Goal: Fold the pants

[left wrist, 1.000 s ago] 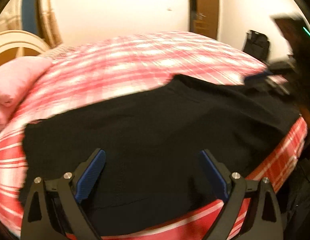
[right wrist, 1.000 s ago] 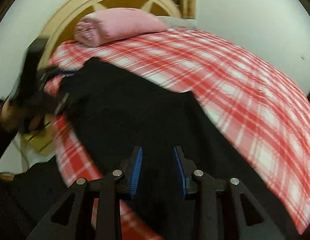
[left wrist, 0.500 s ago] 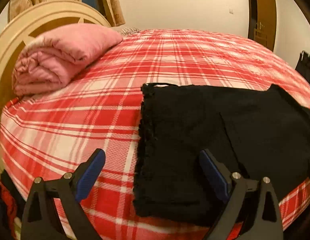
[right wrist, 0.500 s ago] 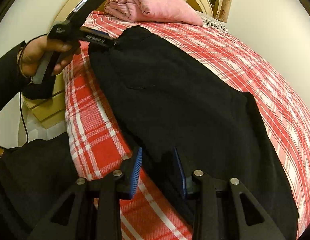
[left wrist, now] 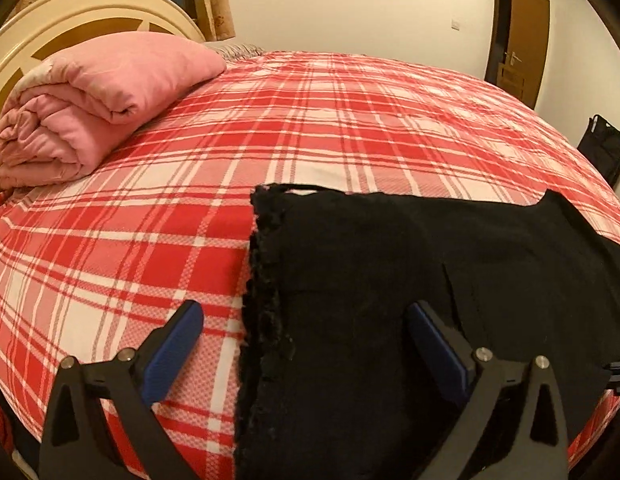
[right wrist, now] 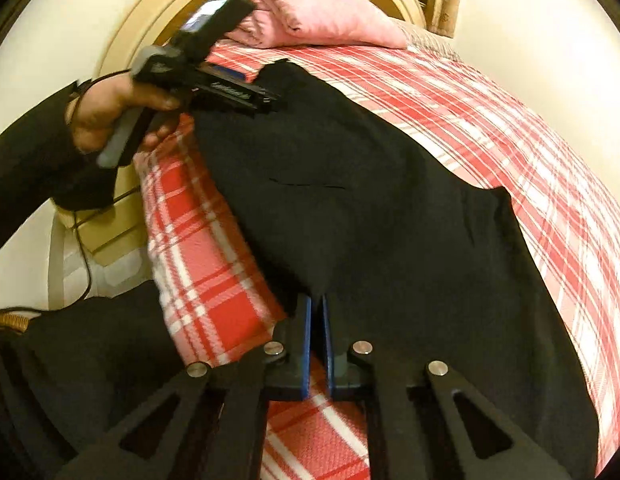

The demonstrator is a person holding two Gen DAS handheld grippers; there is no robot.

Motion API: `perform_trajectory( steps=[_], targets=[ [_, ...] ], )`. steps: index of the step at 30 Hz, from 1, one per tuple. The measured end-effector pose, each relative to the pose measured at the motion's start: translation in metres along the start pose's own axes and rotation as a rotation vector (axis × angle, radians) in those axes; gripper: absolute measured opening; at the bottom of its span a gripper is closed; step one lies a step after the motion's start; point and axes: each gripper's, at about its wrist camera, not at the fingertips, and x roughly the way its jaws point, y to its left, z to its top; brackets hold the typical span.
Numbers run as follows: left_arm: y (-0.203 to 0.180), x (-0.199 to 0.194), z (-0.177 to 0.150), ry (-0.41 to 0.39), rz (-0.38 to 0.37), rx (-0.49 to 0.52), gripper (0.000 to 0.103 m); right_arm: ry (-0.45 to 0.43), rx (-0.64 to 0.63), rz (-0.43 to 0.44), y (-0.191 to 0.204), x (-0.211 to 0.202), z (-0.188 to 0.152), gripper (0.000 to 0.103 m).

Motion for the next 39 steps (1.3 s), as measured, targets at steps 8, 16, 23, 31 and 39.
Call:
perform_trajectory(
  steps=[8, 16, 23, 31, 39],
  targets=[
    [0.002, 0.002, 0.004, 0.006, -0.016, -0.001, 0.103, 0.011, 0.003, -0.015, -0.002, 0.02, -0.01, 0.014],
    [0.01, -0.071, -0.004, -0.166, 0.067, -0.016, 0.101, -0.092, 0.152, -0.054, -0.048, -0.023, -0.037, 0.049],
    [-0.043, -0.099, 0.005, -0.218, -0.054, 0.077, 0.101, -0.143, 0.42, -0.234, -0.139, -0.098, -0.106, 0.049],
    [-0.083, -0.055, 0.005, -0.153, -0.09, 0.143, 0.101, -0.05, 1.113, -0.561, -0.272, -0.212, -0.299, 0.049],
    [-0.069, -0.041, 0.0, -0.111, -0.034, 0.118, 0.101, 0.086, 1.426, -0.685, -0.308, -0.26, -0.407, 0.049]
  ],
)
